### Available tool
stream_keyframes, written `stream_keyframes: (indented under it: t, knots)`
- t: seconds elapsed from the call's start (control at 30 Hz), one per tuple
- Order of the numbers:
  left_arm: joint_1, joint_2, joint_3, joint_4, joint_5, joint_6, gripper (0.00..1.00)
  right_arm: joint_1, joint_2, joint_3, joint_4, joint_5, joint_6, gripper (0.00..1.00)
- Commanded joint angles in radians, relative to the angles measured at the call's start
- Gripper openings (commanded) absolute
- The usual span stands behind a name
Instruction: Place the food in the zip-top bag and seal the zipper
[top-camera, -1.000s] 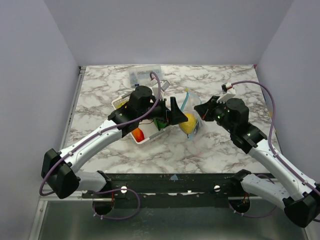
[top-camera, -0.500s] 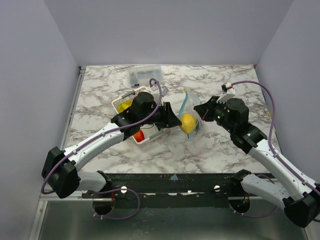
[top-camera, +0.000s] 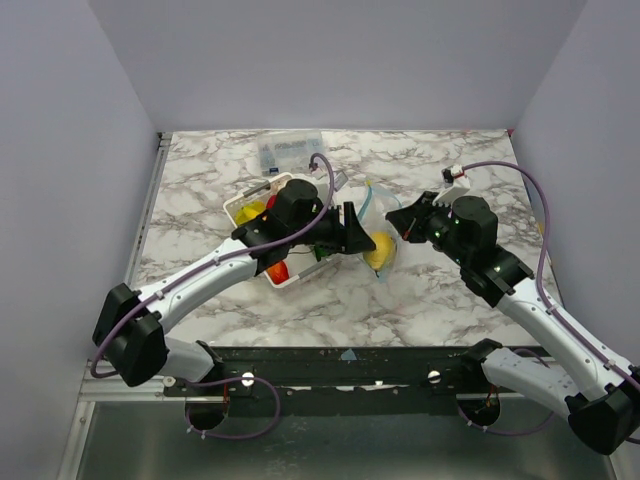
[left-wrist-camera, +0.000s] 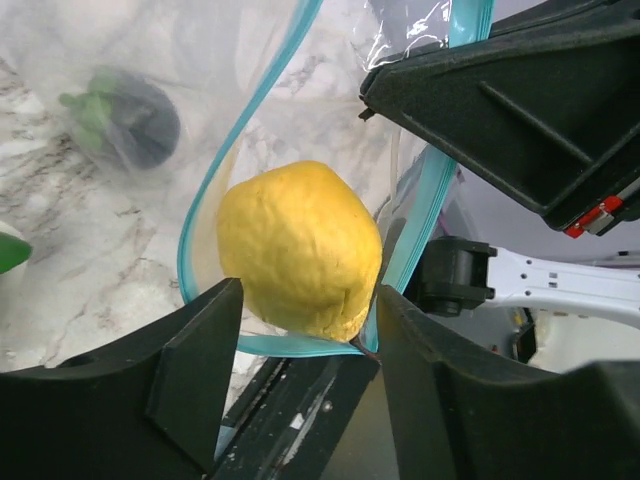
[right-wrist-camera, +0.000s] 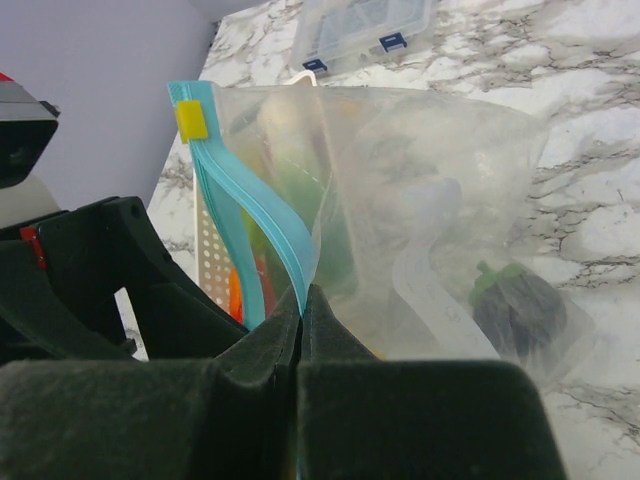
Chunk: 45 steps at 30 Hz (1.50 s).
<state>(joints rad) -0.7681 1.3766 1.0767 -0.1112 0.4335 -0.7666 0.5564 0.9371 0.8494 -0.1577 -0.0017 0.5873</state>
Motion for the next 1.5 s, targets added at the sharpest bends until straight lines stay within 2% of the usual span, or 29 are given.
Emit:
stream_keyframes:
  t: [0.0,0.3,0.47,0.67,0.73,0.83,0.93,1.07,1.17,1.3,1.47]
  knots:
    - [-0.002,-0.079,0.017,-0.068,-0.075,0.076,0.58,0.006,-0.008,-0.007,0.024,-0.003,0.002,0.01]
    - [0.004,-0.173,-0.092,-0.072,-0.159,0.080,0.56,0.006,-0.001,-0.003,0.022,-0.002,-0.011,0.01]
    - [0.008,-0.122,-0.067,-0.085,-0.121,0.067,0.67,0.006,-0.002,0.003,0.016,-0.001,-0.013,0.01]
    - [0.009,-0.057,-0.015,-0.050,-0.022,0.052,0.67,0.006,-0.003,0.018,-0.008,0.029,-0.025,0.01]
    - [0.009,-0.069,-0.013,-0.044,-0.027,0.067,0.67,0.006,-0.009,0.023,-0.023,0.045,-0.031,0.01]
    - [0.017,-0.101,-0.006,-0.084,-0.077,0.121,0.75,0.006,-0.023,0.033,-0.055,0.081,-0.047,0.01]
    - [0.068,-0.154,-0.035,-0.122,-0.126,0.154,0.84,0.006,-0.045,0.043,-0.086,0.119,-0.066,0.01]
    - [0.202,-0.232,-0.136,-0.127,-0.123,0.138,0.88,0.005,-0.076,0.065,-0.132,0.178,-0.092,0.01]
    - [0.270,-0.271,-0.180,-0.238,-0.254,0.099,0.87,0.005,-0.096,0.080,-0.166,0.223,-0.110,0.01]
    - [0.284,-0.244,-0.166,-0.414,-0.471,0.009,0.87,0.006,-0.106,0.074,-0.175,0.257,-0.124,0.01]
    - [0.283,-0.108,-0.051,-0.599,-0.484,-0.088,0.84,0.006,-0.079,0.062,-0.156,0.236,-0.123,0.01]
